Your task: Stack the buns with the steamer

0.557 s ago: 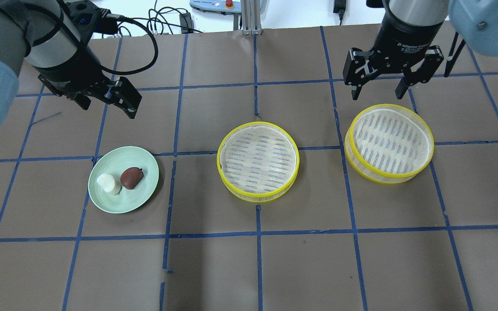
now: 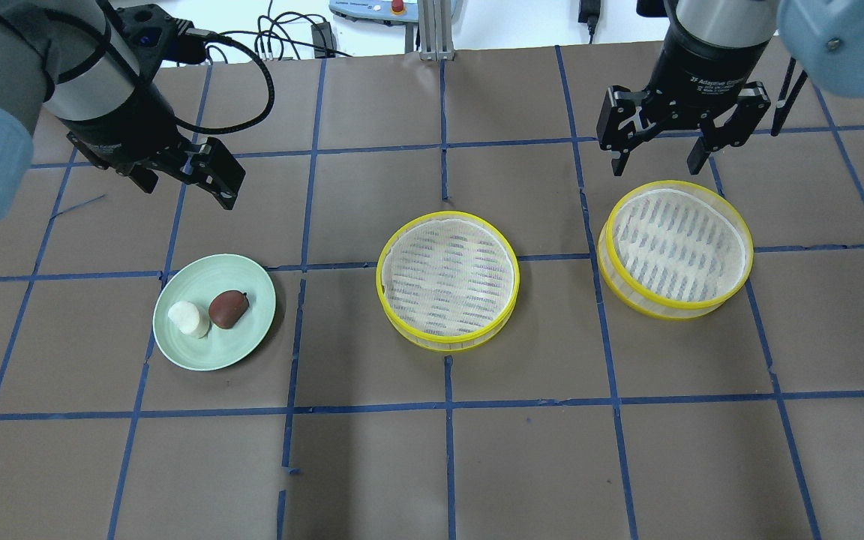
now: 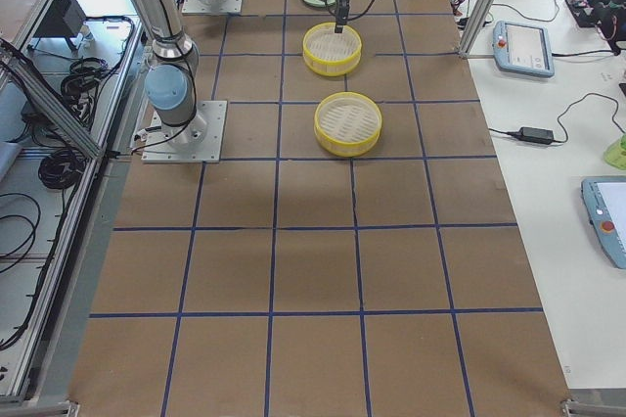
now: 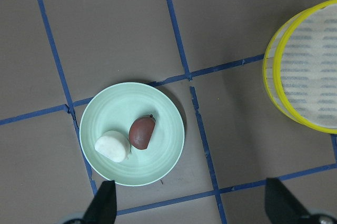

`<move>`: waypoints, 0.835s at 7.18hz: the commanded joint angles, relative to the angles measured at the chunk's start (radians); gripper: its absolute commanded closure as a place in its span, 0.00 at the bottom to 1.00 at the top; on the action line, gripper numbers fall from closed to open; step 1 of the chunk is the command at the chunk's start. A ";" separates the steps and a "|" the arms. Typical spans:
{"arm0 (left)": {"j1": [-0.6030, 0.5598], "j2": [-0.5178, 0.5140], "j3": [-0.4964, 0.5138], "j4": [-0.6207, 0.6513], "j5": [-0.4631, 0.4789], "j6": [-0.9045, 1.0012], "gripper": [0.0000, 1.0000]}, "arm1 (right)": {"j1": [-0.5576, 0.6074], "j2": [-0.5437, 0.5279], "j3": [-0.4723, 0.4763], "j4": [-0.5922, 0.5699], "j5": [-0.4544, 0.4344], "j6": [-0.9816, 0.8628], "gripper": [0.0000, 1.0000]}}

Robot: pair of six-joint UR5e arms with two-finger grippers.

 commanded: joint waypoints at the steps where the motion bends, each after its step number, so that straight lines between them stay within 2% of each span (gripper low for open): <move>1: 0.030 -0.019 -0.056 0.057 0.002 0.054 0.00 | -0.117 0.005 0.109 -0.043 0.001 -0.110 0.12; 2: 0.082 -0.022 -0.150 0.141 0.002 0.069 0.01 | -0.198 0.018 0.175 -0.142 0.001 -0.211 0.12; 3: 0.129 -0.035 -0.254 0.282 0.032 0.126 0.02 | -0.243 0.097 0.224 -0.266 -0.002 -0.282 0.12; 4: 0.201 -0.070 -0.357 0.434 0.069 0.267 0.04 | -0.295 0.162 0.256 -0.349 -0.020 -0.384 0.13; 5: 0.276 -0.125 -0.434 0.532 0.063 0.286 0.05 | -0.359 0.223 0.276 -0.464 -0.034 -0.466 0.14; 6: 0.283 -0.172 -0.449 0.574 0.065 0.286 0.04 | -0.399 0.279 0.284 -0.561 -0.034 -0.538 0.14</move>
